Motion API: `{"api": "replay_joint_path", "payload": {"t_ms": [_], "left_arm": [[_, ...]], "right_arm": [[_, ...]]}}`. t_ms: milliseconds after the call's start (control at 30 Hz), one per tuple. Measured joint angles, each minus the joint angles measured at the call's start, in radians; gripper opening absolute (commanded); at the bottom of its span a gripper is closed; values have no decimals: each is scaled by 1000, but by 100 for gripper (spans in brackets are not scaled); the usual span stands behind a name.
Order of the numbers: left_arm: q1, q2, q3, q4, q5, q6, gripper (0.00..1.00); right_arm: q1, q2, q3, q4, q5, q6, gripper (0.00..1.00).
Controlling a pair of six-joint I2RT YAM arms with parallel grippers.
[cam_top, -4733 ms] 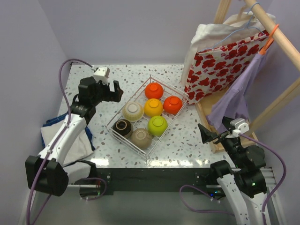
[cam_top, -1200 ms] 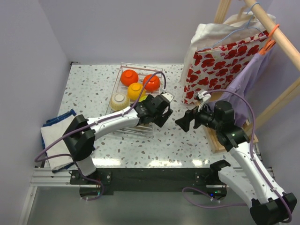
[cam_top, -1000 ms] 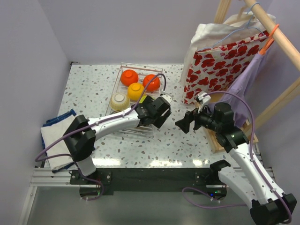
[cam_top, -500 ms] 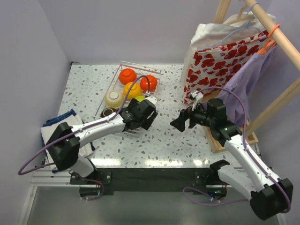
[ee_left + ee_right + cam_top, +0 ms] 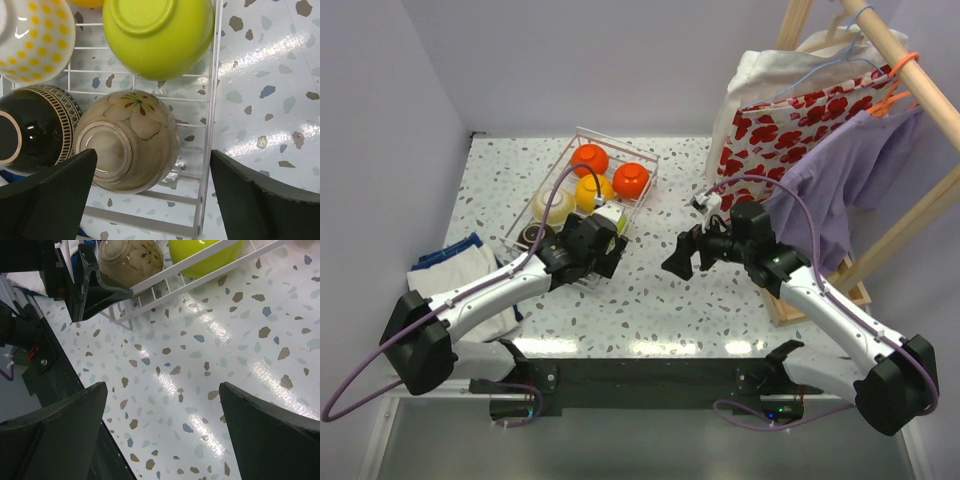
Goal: Unload the bowls from the dish rack
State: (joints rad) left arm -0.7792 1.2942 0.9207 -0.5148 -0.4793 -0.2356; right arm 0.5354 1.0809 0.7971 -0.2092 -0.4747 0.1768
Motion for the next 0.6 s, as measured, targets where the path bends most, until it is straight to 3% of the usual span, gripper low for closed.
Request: {"api": "replay_joint_path", "payload": {"t_ms": [600], "left_arm": [[105,-117,-6,48,20,56,100]], "right_arm": [[67,97,74,16,65,-14,99]]}}
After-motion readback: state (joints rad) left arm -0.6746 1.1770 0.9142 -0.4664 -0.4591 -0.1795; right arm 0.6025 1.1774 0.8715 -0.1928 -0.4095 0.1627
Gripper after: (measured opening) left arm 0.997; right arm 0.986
